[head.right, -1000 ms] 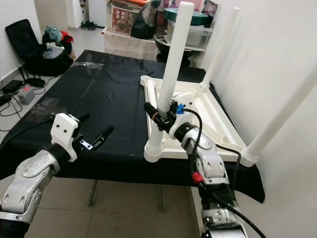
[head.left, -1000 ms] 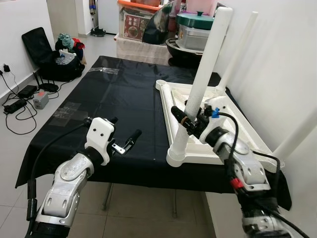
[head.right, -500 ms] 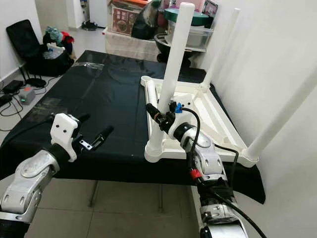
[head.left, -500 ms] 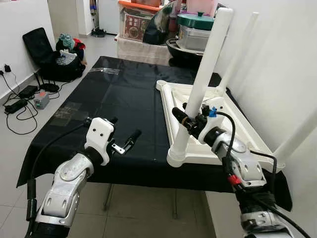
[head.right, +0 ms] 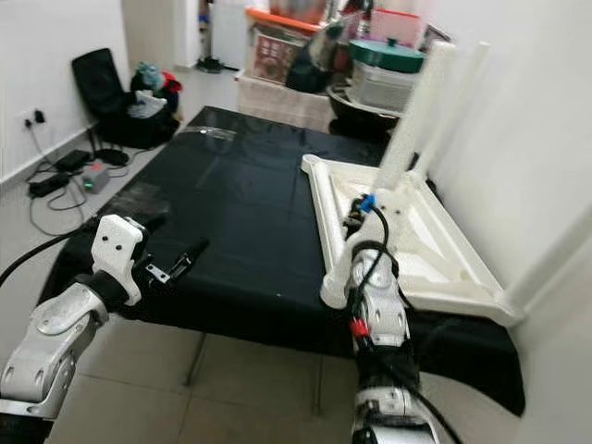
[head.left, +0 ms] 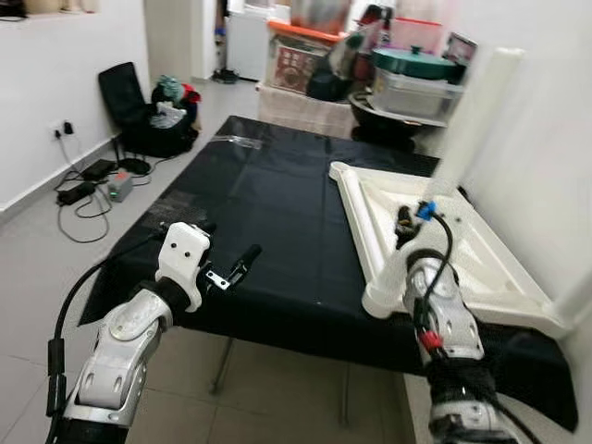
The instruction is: Building children table
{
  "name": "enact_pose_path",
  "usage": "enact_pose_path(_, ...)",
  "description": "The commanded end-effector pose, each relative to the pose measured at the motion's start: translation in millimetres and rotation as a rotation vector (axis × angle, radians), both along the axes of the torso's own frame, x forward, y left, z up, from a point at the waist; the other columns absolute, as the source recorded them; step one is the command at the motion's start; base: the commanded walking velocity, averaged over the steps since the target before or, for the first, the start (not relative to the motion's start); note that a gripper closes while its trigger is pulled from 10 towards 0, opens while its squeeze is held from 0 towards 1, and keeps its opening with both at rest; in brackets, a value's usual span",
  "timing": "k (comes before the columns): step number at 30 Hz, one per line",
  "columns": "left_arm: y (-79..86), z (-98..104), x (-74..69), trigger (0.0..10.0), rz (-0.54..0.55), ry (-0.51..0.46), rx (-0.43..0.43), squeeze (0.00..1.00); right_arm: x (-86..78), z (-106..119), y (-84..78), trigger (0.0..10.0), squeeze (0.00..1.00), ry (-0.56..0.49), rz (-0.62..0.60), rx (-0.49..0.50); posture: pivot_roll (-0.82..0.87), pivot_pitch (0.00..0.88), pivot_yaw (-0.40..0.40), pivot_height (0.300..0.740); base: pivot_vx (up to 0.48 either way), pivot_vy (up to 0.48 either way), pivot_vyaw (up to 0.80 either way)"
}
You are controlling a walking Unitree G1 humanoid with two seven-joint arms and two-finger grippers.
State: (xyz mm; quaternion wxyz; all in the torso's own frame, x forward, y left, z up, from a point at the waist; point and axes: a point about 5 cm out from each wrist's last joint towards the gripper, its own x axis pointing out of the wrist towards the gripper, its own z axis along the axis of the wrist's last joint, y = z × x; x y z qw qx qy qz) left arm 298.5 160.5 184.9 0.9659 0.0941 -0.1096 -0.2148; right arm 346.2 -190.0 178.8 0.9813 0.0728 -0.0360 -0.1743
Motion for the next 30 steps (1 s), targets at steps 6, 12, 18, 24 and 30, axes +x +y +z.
enact_pose_path(6, -6.7, -2, 2.5, 10.0, -0.025, 0.014, -0.005, 0.00, -8.6, -17, 2.5, 0.0, 0.00, 0.100, -0.032, 0.021, 0.11, 0.000, -0.145, 0.740, 0.000, 0.000, 0.00)
enact_pose_path(12, -6.2, -4, 1.1, 10.0, -0.024, 0.017, -0.007, 0.00, 0.6, -7, 16.1, 10.0, 0.89, 0.042, 0.076, 0.051, 0.11, 0.000, -0.146, 0.740, 0.000, 0.000, 0.00)
enact_pose_path(18, -3.8, -3, 0.9, 10.0, -0.019, 0.017, -0.006, 0.00, 5.0, 15, 16.5, 10.0, 1.00, -0.095, 0.151, 0.085, 0.12, 0.000, -0.154, 0.740, 0.000, 0.000, 0.00)
enact_pose_path(24, -2.6, -3, 0.9, 10.0, -0.021, 0.016, -0.007, 0.00, 5.9, 48, 32.5, 10.0, 0.00, -0.244, 0.565, 0.031, 0.12, 0.000, -0.155, 0.740, 0.000, 0.000, 0.00)
enact_pose_path(30, -2.1, -2, 2.0, 10.0, -0.022, 0.012, -0.006, 0.00, -0.1, 49, 50.4, 10.0, 0.00, -0.193, 0.932, -0.110, 0.13, 0.000, -0.160, 0.740, 0.000, 0.000, 0.00)
